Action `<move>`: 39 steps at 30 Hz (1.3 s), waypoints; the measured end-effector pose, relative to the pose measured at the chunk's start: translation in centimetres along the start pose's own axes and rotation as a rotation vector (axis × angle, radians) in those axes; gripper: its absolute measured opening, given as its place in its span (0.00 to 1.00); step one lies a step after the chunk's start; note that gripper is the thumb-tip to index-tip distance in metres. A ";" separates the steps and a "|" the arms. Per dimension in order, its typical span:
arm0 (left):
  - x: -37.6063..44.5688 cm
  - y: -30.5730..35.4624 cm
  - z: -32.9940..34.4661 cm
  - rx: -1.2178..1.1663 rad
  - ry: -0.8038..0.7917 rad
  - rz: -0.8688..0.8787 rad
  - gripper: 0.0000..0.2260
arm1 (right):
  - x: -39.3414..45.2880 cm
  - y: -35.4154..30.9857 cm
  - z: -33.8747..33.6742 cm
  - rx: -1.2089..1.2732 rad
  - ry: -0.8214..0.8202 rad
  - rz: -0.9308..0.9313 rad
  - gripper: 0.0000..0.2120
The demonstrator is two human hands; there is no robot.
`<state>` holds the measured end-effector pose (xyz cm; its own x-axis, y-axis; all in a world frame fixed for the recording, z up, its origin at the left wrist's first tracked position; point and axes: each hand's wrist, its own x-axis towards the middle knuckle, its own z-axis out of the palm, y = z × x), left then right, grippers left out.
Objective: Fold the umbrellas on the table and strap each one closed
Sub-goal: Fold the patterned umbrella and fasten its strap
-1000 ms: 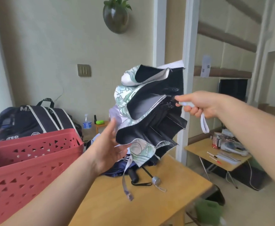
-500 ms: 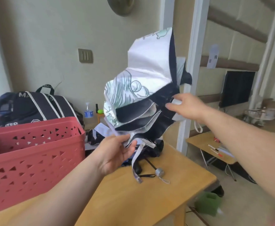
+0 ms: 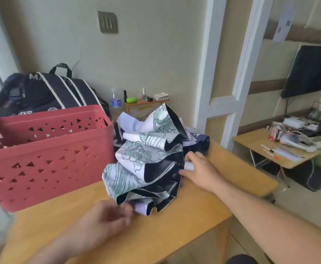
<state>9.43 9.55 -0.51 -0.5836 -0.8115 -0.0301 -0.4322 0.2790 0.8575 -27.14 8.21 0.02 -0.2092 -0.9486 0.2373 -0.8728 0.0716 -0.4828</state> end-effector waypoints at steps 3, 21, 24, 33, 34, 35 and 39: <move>1.9 -3.1 -1.3 0.650 0.241 0.369 0.22 | -0.3 0.9 1.0 -0.113 0.030 -0.011 0.19; 6.4 3.5 -1.2 0.458 0.612 0.711 0.08 | -0.6 -0.1 -1.3 0.153 -0.504 0.161 0.20; 9.5 6.6 -1.0 0.362 0.644 0.588 0.05 | 2.5 1.3 -2.1 0.034 -0.428 0.110 0.26; 18.2 10.0 -0.2 0.351 0.600 0.277 0.02 | 2.5 4.9 0.8 0.016 -0.024 0.125 0.25; 18.1 9.8 0.0 0.343 0.596 0.277 0.02 | 1.9 5.2 0.7 0.089 0.033 0.112 0.24; 18.0 9.5 0.2 0.328 0.590 0.279 0.02 | 1.2 5.2 0.2 0.157 0.106 0.094 0.20; 16.4 9.3 1.3 0.266 0.552 0.340 0.03 | -0.9 2.9 -2.4 0.380 0.192 0.038 0.19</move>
<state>-5.04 -0.57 6.33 -0.3125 -0.7795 0.5429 -0.4824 0.6225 0.6162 -30.53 9.98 0.44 -0.3475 -0.8702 0.3491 -0.6457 -0.0479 -0.7621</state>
